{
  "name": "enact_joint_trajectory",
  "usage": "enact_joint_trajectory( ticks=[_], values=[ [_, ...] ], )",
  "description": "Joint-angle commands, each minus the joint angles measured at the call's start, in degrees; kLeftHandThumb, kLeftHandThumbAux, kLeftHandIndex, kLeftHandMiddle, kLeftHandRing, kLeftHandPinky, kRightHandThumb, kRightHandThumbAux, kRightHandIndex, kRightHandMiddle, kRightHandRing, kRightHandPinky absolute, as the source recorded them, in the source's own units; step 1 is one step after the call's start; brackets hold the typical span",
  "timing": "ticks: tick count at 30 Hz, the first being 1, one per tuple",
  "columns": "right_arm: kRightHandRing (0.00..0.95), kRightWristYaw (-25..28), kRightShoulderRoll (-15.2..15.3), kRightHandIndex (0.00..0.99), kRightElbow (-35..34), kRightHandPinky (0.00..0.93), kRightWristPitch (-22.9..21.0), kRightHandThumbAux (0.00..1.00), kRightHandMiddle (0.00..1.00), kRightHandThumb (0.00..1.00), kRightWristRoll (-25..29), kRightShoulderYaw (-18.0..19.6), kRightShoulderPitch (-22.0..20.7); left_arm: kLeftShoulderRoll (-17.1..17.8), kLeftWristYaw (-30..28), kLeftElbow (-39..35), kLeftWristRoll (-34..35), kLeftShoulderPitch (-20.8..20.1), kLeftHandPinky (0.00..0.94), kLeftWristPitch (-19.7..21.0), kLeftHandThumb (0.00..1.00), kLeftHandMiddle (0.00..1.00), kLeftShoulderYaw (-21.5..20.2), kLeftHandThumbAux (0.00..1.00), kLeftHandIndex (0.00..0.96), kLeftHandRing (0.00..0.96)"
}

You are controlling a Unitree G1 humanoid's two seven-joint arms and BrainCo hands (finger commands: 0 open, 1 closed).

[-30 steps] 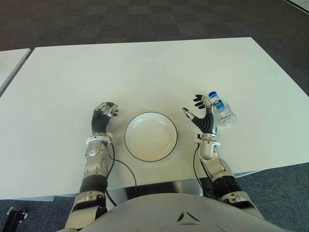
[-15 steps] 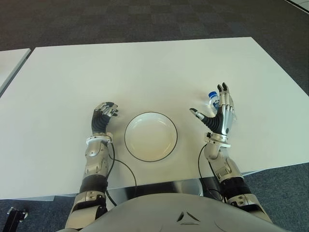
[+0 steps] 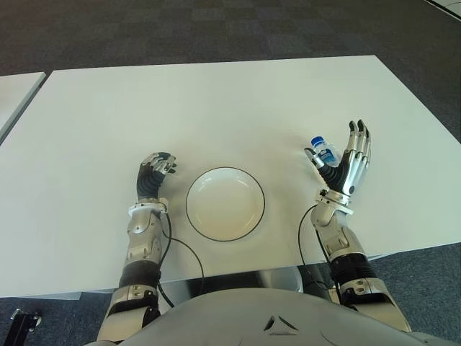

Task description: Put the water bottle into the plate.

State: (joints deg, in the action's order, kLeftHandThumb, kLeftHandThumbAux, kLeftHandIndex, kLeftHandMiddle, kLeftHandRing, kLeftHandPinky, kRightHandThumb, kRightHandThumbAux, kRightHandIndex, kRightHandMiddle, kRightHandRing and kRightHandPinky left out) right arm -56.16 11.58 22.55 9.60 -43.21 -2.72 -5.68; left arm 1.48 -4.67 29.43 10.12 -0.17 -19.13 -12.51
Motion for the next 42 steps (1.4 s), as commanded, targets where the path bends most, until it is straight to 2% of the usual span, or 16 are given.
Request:
enact_joint_trajectory(
  ticks=[1,7,13,15,18,22,30,36,42],
  values=[
    [0.000,2.71,0.27,0.000,-0.64,0.000,-5.60,0.176,0.000,0.606,0.92,0.99,-1.36,-0.90,0.52,3.84,0.08,2.45,0.509,2.90,0.838,0.464,-0.04,0.674,0.441,0.519],
    [0.000,6.78,-0.49,0.000,-3.97,0.000,-13.81,0.197,0.000,0.634,0.51,1.15,-1.76,-1.12,0.65,4.11,0.28,2.35,0.510,2.98,0.838,0.464,-0.14,0.674,0.441,0.517],
    [0.000,13.40,-1.24,0.000,-8.18,0.000,-23.76,0.218,0.000,0.656,0.20,1.11,-2.33,-1.35,0.74,4.16,0.34,2.38,0.505,2.66,0.838,0.464,-0.23,0.674,0.441,0.513],
    [0.000,14.41,-1.22,0.000,-8.90,0.000,-25.27,0.221,0.000,0.658,0.13,0.97,-2.37,-1.42,0.80,4.14,0.35,2.39,0.507,2.68,0.838,0.464,-0.25,0.674,0.441,0.513],
    [0.000,18.34,-0.82,0.000,-7.92,0.000,-30.51,0.218,0.000,0.646,-0.24,0.63,-4.36,-1.49,0.89,4.13,0.24,2.47,0.505,2.38,0.838,0.464,-0.23,0.674,0.441,0.511],
    [0.000,22.73,0.61,0.000,-4.79,0.000,-35.45,0.221,0.000,0.615,-1.08,-0.65,-6.92,-1.53,0.80,4.04,0.13,2.62,0.502,1.95,0.838,0.464,-0.18,0.674,0.440,0.509],
    [0.000,30.67,3.45,0.000,-2.47,0.000,-41.23,0.250,0.000,0.476,-2.22,-4.45,-9.27,-1.67,0.82,4.06,0.03,2.74,0.510,1.49,0.837,0.467,-0.12,0.675,0.435,0.515],
    [0.000,36.54,5.12,0.000,-0.96,0.000,-44.42,0.276,0.000,0.422,-2.83,-7.57,-11.18,-1.85,1.11,4.02,0.03,2.77,0.513,1.62,0.837,0.469,-0.19,0.675,0.432,0.521],
    [0.000,44.62,6.87,0.000,1.93,0.000,-47.48,0.370,0.000,0.368,-4.04,-12.20,-13.57,-1.79,1.32,3.99,-0.28,2.88,0.505,1.38,0.838,0.467,-0.06,0.674,0.438,0.517]
  ],
)
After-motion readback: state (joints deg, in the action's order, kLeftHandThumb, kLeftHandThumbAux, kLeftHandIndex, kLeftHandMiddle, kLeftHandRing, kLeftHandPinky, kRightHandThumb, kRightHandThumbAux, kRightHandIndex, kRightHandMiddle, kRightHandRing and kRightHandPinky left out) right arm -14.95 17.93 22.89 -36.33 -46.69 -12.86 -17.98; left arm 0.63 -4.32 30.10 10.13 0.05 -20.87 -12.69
